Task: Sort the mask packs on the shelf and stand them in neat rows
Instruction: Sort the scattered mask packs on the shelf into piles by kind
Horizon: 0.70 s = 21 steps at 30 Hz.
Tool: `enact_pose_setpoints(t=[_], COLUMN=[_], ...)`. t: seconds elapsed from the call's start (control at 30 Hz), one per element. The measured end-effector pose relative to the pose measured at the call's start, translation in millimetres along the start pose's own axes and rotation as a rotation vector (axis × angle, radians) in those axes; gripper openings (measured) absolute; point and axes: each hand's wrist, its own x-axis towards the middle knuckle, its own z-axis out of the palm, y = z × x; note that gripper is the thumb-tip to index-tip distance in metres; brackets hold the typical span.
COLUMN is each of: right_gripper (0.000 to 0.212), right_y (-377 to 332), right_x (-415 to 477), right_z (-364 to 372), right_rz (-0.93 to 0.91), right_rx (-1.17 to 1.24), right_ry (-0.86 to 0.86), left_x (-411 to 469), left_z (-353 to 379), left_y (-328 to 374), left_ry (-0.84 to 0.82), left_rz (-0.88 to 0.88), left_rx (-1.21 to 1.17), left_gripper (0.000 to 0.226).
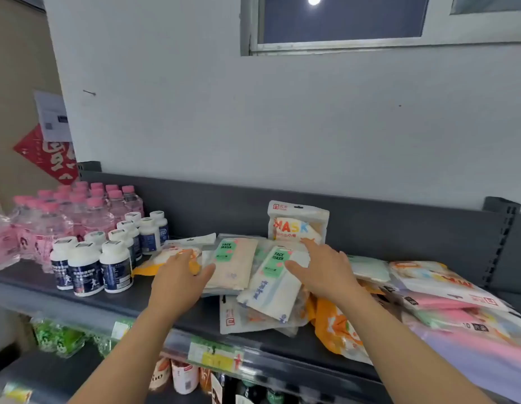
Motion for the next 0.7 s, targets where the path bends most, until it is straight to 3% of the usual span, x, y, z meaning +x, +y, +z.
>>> enact_pose_setpoints(t=[0.13, 0.4, 0.57, 0.7], right_gripper=[0.101, 0.107, 0.089, 0.067], right_y=[-12.5, -24.3, -21.6, -10.6], right_x=[22.4, 44.5, 40.4, 44.1], right_z=[17.0, 41.6, 37.5, 27.9], right_rz=[0.139, 0.145, 0.190, 0.335], right_rx=[-0.202, -0.109, 0.180, 0.493], right_ry=[-0.124, -0.213, -0.079, 0.079], left_x=[28.3, 65.2, 61.9, 54.5], left_z=[0.5, 36.9, 46.5, 39.4], left_y=[-6.2, 7.0, 17.1, 28.4], left_ry=[-0.093, -0.383, -0.344, -0.295], left_rz=[0.037, 0.123, 0.128, 0.051], left_rx=[0.148, 0.292, 0.183, -0.179], left_gripper=[0.080, 0.099, 0.097, 0.095])
